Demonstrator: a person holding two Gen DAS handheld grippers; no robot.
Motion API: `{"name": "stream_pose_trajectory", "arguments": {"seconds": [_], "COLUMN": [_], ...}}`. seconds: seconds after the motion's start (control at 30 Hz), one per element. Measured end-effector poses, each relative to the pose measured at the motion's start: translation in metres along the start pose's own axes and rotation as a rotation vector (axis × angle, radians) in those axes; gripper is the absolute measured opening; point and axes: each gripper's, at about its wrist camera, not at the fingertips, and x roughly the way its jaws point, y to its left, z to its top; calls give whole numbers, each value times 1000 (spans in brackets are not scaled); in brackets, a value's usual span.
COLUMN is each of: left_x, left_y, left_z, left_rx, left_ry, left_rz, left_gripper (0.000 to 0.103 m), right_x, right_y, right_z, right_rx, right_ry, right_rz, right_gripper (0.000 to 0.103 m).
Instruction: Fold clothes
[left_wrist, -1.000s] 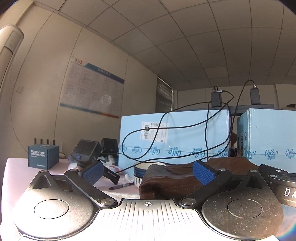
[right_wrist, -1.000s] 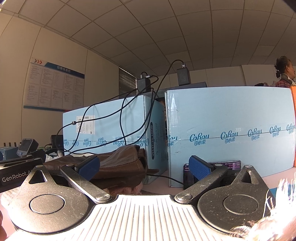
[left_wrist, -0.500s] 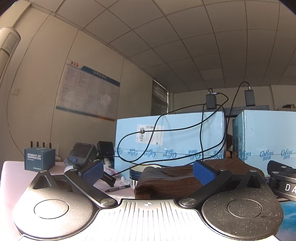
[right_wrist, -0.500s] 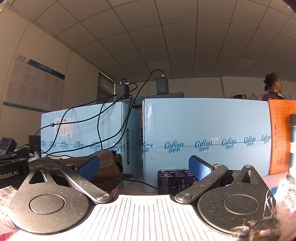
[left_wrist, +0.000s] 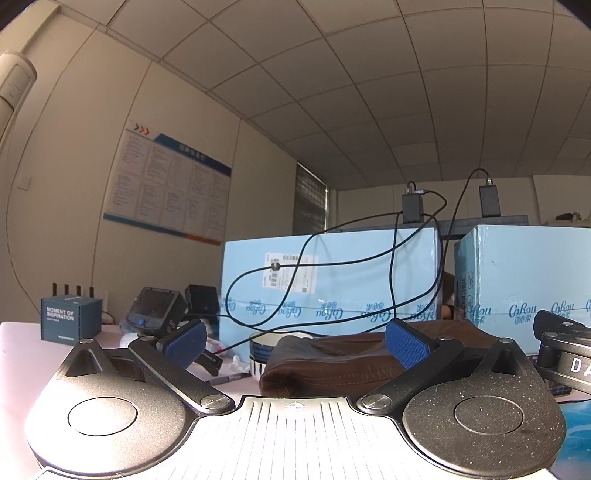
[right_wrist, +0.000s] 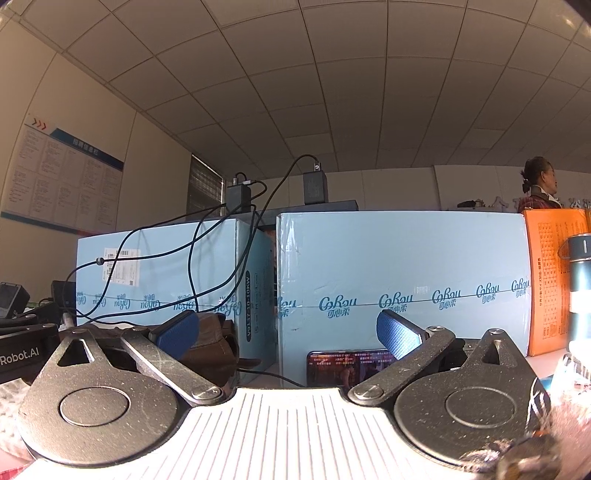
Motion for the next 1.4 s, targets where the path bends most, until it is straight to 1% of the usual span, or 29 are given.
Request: {"name": "stream_pose_trajectory", "arguments": {"seconds": [0.17,0.33,0.4,0.47,0.57,0.77,0.87,1.03,1.07,1.23,1.3,1.4], "left_x": [8,4,-1,-1,-5,-17,-23,-36,-40,-56,-61,-69], "left_y": [-1,5,10,11,13,17,18,0,-5,-38,-54,-81], "left_z": [0,-1,-1,-1,0,2,3,17,20,36,41,48], "left_rx": [-8,-40,-69,-90,-99,-113,-121,-201,-213,-224,-218,-203], "left_ry": [-4,-28,-45,-57,-75,-110,-128,-98,-102,-132,-135,-136], "left_rz": [4,-10,-34,-43,-80,-160,-201,-331,-361,-504,-551,-644], "left_gripper": [103,103,103,103,103,103,103,103,103,103,103,103], "right_x": [-5,-13,-16,-22,-31,-50,-63,-85,-90,-113,-120,-132], "right_y": [2,0,-2,-6,-12,-38,-53,-76,-81,-111,-127,-150], "right_z": [1,2,3,4,6,19,25,33,35,40,42,44], "right_rx": [-10,3,11,21,36,89,84,67,61,40,48,48], "right_ry": [-4,-24,-27,-32,-48,-45,-62,-103,-111,-142,-145,-146], "right_rz": [11,9,7,2,-9,-65,-93,-144,-153,-203,-233,-285], "right_gripper": [103,103,103,103,103,103,103,103,103,103,103,103]}}
